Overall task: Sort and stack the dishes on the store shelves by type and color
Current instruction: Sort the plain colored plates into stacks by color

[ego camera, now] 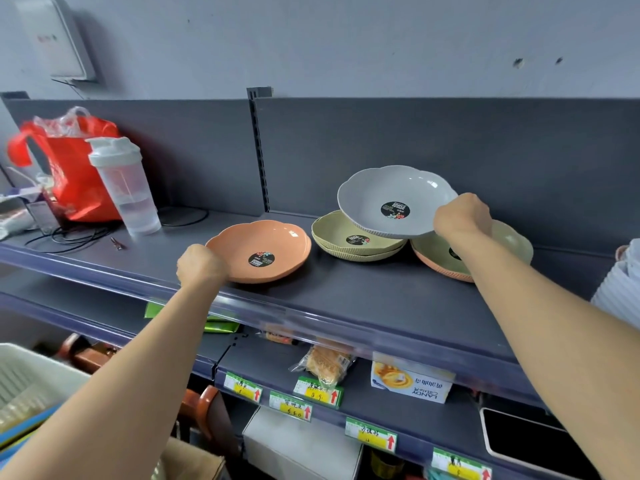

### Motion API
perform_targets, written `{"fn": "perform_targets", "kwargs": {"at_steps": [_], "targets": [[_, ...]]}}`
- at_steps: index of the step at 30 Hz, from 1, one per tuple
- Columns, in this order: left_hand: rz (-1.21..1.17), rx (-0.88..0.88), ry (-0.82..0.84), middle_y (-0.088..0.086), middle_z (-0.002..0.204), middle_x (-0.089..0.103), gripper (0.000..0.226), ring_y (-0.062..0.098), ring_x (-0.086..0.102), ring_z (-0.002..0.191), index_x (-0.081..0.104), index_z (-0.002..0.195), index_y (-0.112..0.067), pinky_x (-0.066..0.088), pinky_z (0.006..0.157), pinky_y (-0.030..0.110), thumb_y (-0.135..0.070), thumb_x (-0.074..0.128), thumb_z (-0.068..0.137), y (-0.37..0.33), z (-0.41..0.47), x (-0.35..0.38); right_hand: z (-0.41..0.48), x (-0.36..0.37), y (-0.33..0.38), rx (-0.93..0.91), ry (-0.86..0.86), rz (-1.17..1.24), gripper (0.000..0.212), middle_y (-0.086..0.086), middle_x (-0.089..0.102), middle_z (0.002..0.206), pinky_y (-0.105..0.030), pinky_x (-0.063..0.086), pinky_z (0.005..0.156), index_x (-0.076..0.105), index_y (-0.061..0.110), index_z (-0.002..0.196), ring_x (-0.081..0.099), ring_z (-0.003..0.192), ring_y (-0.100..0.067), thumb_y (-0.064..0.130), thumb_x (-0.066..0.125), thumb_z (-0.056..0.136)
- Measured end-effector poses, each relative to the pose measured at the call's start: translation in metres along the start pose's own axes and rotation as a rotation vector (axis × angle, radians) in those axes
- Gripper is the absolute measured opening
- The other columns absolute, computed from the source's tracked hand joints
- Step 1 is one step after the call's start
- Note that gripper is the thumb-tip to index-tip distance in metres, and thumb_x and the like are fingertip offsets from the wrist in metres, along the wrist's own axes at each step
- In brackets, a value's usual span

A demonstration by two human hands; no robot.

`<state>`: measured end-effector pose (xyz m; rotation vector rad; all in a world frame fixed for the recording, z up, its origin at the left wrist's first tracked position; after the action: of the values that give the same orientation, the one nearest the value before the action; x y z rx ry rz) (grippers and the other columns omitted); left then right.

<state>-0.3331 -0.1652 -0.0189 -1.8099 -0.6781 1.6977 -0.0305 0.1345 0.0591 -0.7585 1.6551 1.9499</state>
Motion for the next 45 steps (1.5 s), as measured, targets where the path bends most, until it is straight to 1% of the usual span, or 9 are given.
{"fn": "perform_targets", "kwargs": {"at_steps": [4,7,10,13,19,24,29,33,45], "targets": [[0.141,0.053,-0.076,0.023,0.135,0.037,0.034,0.042,0.048,0.116,0.050,0.124,0.009,0.044,0.097,0.047,-0.002,0.047,0.091,-0.018,-0.017,-0.007,0.002,-0.006,0.000,-0.006,-0.015,0.007,0.034,-0.017,0.060,0.124,-0.038,0.049,0.083,0.056,0.000,0.122,0.059,0.111,-0.037,0.003,0.046,0.089],[0.146,0.268,-0.088,0.022,0.131,0.040,0.027,0.042,0.050,0.108,0.053,0.115,0.006,0.043,0.086,0.045,0.000,0.042,0.091,-0.065,-0.045,0.000,0.006,-0.019,-0.003,0.001,-0.046,0.015,0.033,-0.017,0.060,0.125,-0.035,0.045,0.078,0.056,-0.001,0.121,0.059,0.112,-0.036,0.003,0.045,0.090],[0.124,0.560,0.020,0.024,0.113,0.055,0.015,0.035,0.047,0.079,0.053,0.080,-0.002,0.036,0.066,0.035,-0.002,0.041,0.089,-0.121,-0.085,0.029,0.011,-0.039,-0.012,0.026,-0.086,0.035,0.034,-0.017,0.060,0.125,-0.038,0.049,0.083,0.056,0.000,0.122,0.059,0.112,-0.036,0.004,0.045,0.090],[0.111,0.730,0.204,0.019,0.090,0.063,0.013,0.031,0.048,0.074,0.055,0.079,-0.009,0.038,0.063,0.031,-0.010,0.047,0.088,-0.163,-0.132,0.069,0.017,-0.063,-0.025,0.045,-0.135,0.046,0.034,-0.016,0.060,0.125,-0.038,0.049,0.084,0.056,0.000,0.122,0.059,0.112,-0.036,0.005,0.046,0.090],[0.141,0.765,0.541,0.005,0.043,0.041,0.034,0.021,0.032,0.041,0.032,0.056,-0.009,0.023,0.042,0.025,-0.009,0.049,0.086,-0.199,-0.199,0.143,0.026,-0.116,-0.048,0.065,-0.246,0.038,0.031,-0.016,0.060,0.124,-0.038,0.051,0.083,0.056,0.000,0.121,0.060,0.110,-0.034,0.005,0.046,0.092],[0.296,0.734,0.569,-0.002,0.014,0.030,0.028,0.011,0.032,0.015,0.032,0.059,-0.012,0.027,0.033,0.019,-0.006,0.043,0.084,-0.208,-0.217,0.174,0.032,-0.162,-0.069,0.093,-0.323,0.033,0.030,-0.015,0.060,0.124,-0.036,0.049,0.081,0.056,0.000,0.119,0.059,0.110,-0.035,0.006,0.046,0.091],[0.282,0.774,0.539,0.007,0.046,0.052,0.021,0.024,0.059,0.049,0.045,0.065,-0.007,0.038,0.046,0.023,-0.009,0.047,0.086,-0.215,-0.226,0.193,0.034,-0.187,-0.086,0.126,-0.362,0.015,0.032,-0.015,0.060,0.125,-0.036,0.048,0.080,0.056,0.001,0.122,0.059,0.111,-0.035,0.006,0.046,0.091],[0.343,0.784,0.511,0.014,0.097,0.069,0.024,0.032,0.066,0.100,0.059,0.105,0.000,0.046,0.070,0.031,-0.005,0.050,0.084,-0.217,-0.222,0.200,0.036,-0.199,-0.096,0.144,-0.383,0.009,0.032,-0.015,0.060,0.126,-0.036,0.048,0.081,0.056,0.001,0.123,0.059,0.113,-0.035,0.008,0.047,0.093],[0.368,0.757,0.486,0.017,0.113,0.063,0.033,0.033,0.061,0.109,0.057,0.115,0.004,0.048,0.080,0.035,0.000,0.045,0.085,-0.218,-0.213,0.203,0.034,-0.209,-0.109,0.169,-0.389,-0.001,0.032,-0.017,0.059,0.127,-0.038,0.050,0.084,0.055,0.001,0.123,0.058,0.113,-0.036,0.006,0.048,0.093]]}}
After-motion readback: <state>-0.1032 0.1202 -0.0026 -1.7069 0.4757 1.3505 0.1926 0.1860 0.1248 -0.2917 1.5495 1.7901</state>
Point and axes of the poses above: each hand's wrist, its own z-axis towards the middle knuckle, its own x-axis out of the palm, y = z × x, the point moved 7 cm from there along z, towards the middle knuckle
